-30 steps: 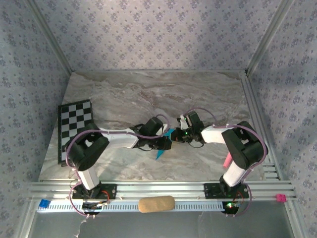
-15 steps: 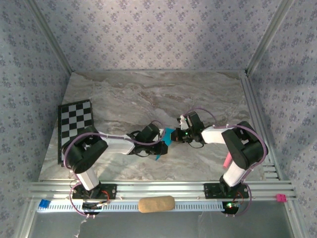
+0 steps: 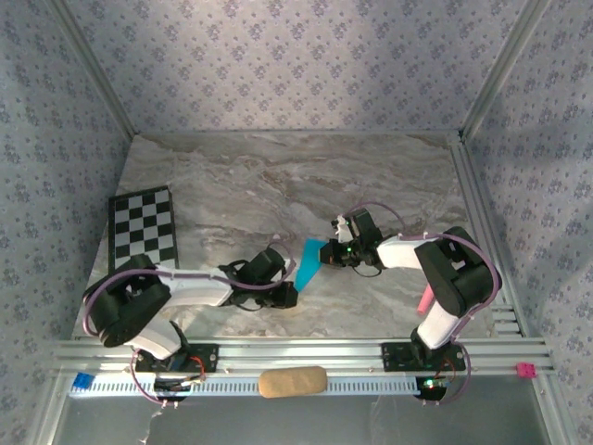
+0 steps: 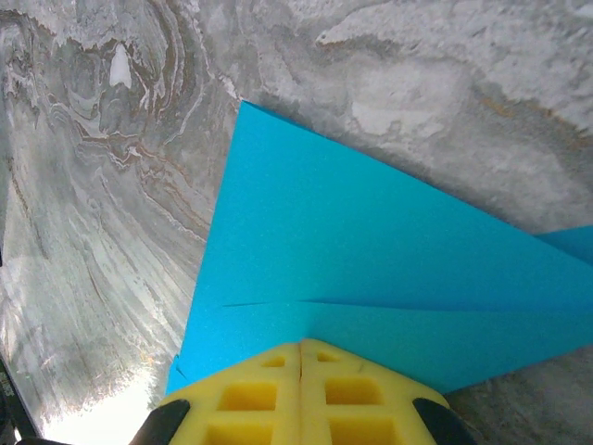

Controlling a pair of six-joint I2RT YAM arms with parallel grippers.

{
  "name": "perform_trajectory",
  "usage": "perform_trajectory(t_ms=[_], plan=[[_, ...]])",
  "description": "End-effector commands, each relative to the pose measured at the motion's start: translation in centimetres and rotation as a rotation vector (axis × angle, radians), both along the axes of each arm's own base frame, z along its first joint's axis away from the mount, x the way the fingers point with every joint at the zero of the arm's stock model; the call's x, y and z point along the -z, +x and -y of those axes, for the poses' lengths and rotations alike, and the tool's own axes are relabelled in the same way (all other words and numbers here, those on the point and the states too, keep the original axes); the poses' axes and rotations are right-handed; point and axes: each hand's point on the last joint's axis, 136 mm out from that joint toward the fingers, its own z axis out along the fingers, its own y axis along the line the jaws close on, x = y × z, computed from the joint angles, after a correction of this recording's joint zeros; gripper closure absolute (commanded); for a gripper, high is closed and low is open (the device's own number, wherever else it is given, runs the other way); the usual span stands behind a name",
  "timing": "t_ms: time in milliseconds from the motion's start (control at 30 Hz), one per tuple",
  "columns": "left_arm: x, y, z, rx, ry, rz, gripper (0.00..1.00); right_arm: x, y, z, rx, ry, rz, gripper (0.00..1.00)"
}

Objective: Fold a paper plane with a square sheet of paper (pick it up from the middle)
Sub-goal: Fold the wing for the fifth time at the center of the table.

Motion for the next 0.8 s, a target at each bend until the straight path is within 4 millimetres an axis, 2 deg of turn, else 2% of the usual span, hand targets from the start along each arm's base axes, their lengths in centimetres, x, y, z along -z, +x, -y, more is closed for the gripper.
perform_trajectory(t_ms=[0, 67, 133, 233, 300, 433, 567, 633, 767], plan=[[2.8, -3.1, -4.2, -0.002, 0.165, -0.101, 0.91, 4.5, -2.0, 4.0, 0.073, -0.187, -0.122, 1.0], [2.3, -2.9, -4.4, -0.015, 0.159, -0.086, 0.94, 4.4, -2.0, 4.0, 0.072, -0.184, -0.12, 1.0], [1.0, -2.3, -3.7, -0.015, 0.117, -0.049, 0.95, 4.4, -2.0, 4.0, 0.072, -0.184, -0.121, 1.0], [-2.4, -0.9, -1.9, -0.005, -0.009, 0.045, 0.95, 4.2, -1.9, 3.9, 0.071, -0.179, -0.117, 1.0], [-4.6, 0.6, -1.0, -0.008, -0.103, 0.099, 0.95, 4.1, -1.9, 3.9, 0.073, -0.177, -0.115, 1.0], [-7.2, 3.9, 0.4, -0.02, -0.21, 0.116, 0.93, 4.1, -1.8, 3.7, 0.069, -0.171, -0.117, 1.0], [-7.9, 5.9, 2.9, 0.017, -0.205, 0.131, 0.93, 4.0, -1.8, 3.6, 0.066, -0.166, -0.118, 1.0], [-7.2, 6.8, 4.0, 0.022, -0.194, 0.114, 0.94, 4.0, -1.7, 3.6, 0.068, -0.162, -0.118, 1.0], [-5.0, 8.2, 4.0, 0.009, -0.093, 0.095, 0.97, 3.9, -1.7, 3.6, 0.072, -0.161, -0.116, 1.0]])
